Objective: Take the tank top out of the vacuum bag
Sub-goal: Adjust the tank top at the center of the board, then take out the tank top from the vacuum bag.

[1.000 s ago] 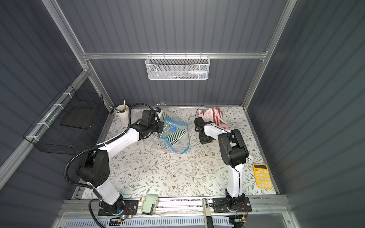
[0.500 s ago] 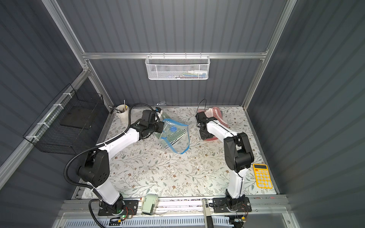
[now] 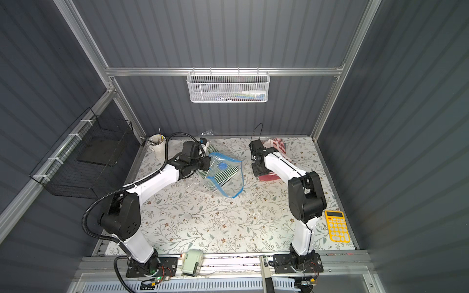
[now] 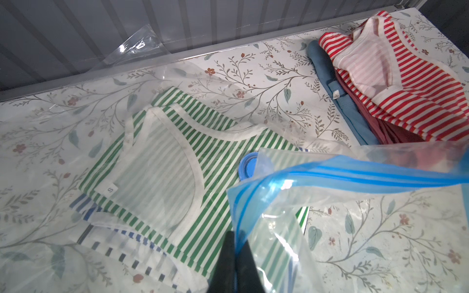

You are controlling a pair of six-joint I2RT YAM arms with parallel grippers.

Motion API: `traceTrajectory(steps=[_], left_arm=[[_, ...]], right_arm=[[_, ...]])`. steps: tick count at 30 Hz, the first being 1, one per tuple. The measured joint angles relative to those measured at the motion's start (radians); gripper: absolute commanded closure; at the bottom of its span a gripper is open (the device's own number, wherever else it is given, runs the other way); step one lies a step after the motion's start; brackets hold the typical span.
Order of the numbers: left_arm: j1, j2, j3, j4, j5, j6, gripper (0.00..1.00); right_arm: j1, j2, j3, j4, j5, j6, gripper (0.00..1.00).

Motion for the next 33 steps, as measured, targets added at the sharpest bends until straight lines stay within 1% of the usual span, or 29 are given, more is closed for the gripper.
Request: traceTrajectory(steps=[1,3,5,6,9,10,13,14,18,21,23,25,28,31,33], left_arm=[[0.0,0.002,0.003,0.0,0.0,0.0,1.0],[0.0,0.008,0.006,0.0,0.0,0.0,1.0],[0.0,0.012,0.006,0.0,0.0,0.0,1.0],[0.0,0.013,0.006,0.0,0.001,0.0,1.0],[0.0,0.013,0.006,0.0,0.003,0.0,1.0],[0.0,0.013,0.006,0.0,0.003,0.0,1.0],[0.0,0.013,0.006,0.0,0.003,0.0,1.0],[0.0,0.013,0.006,0.0,0.003,0.0,1.0],[0.0,0.013,0.006,0.0,0.003,0.0,1.0],[0.0,0.013,0.006,0.0,0.004,0.0,1.0],[0.0,0.01,0.006,-0.001,0.014,0.0,1.0],[0.0,0.001,0.006,-0.001,0.031,0.0,1.0],[0.0,-0.021,0.006,0.002,0.08,0.002,1.0],[0.0,-0.045,0.004,0.013,0.143,0.005,1.0],[-0.002,-0.059,0.002,0.02,0.18,0.008,1.0]], right_arm=[[0.002,0.005,-0.009,0.002,-0.008,0.0,0.89],[0.003,0.021,-0.016,0.006,-0.019,-0.005,0.73],[0.005,0.038,-0.018,0.01,-0.031,-0.003,0.68],[0.005,0.042,-0.018,0.011,-0.038,-0.004,0.6],[0.005,0.029,-0.018,0.019,-0.061,-0.001,0.5],[0.002,0.017,-0.018,0.026,-0.075,0.002,0.45],[-0.031,-0.036,-0.019,0.066,-0.116,0.03,0.44],[-0.049,-0.052,-0.022,0.084,-0.125,0.044,0.43],[-0.155,-0.083,-0.048,0.164,-0.163,0.102,0.44],[-0.189,-0.089,-0.125,0.216,-0.17,0.134,0.43],[-0.166,-0.126,-0.212,0.248,-0.174,0.155,0.42],[-0.107,-0.211,-0.326,0.278,-0.175,0.185,0.42],[-0.004,-0.394,-0.458,0.334,-0.189,0.244,0.43],[0.064,-0.589,-0.556,0.435,-0.219,0.327,0.39],[0.094,-0.679,-0.598,0.489,-0.225,0.382,0.37]])
